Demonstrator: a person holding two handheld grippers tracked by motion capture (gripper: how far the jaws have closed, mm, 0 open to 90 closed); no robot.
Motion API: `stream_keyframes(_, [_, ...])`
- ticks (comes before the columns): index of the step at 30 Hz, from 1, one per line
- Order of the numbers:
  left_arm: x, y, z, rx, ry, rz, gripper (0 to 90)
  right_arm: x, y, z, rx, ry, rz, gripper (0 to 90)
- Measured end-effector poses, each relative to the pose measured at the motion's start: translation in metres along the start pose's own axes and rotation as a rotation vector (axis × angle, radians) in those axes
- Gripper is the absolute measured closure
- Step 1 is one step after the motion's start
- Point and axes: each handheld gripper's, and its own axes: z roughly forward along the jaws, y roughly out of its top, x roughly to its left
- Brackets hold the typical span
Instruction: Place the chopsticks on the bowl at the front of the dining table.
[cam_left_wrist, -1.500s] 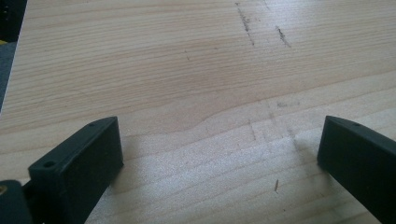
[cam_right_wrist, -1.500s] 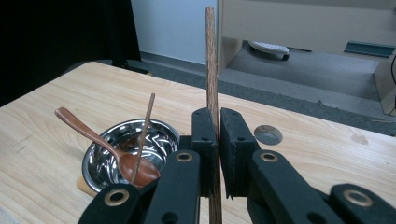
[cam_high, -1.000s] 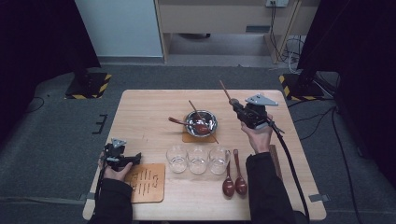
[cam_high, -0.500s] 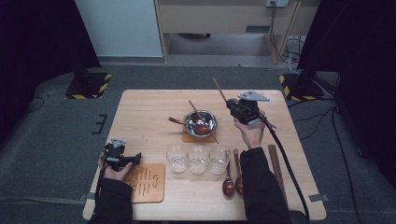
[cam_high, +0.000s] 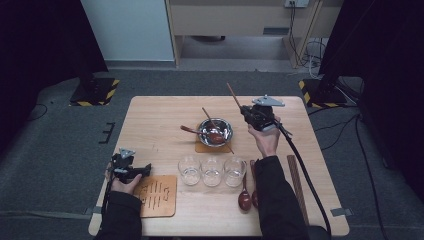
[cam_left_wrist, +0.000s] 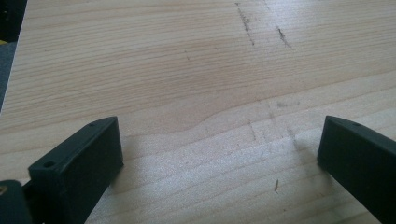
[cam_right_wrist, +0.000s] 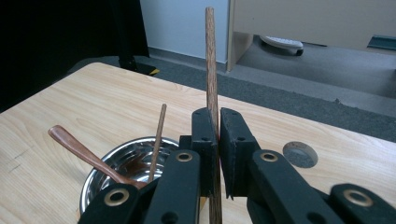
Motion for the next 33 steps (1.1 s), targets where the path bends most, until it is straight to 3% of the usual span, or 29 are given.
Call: stream_keyframes(33, [0.0, 0.0, 0.0, 0.0, 0.0, 0.0, 0.0, 0.018, 0.015, 0.041, 0.031, 0.033, -0.001, 85.0])
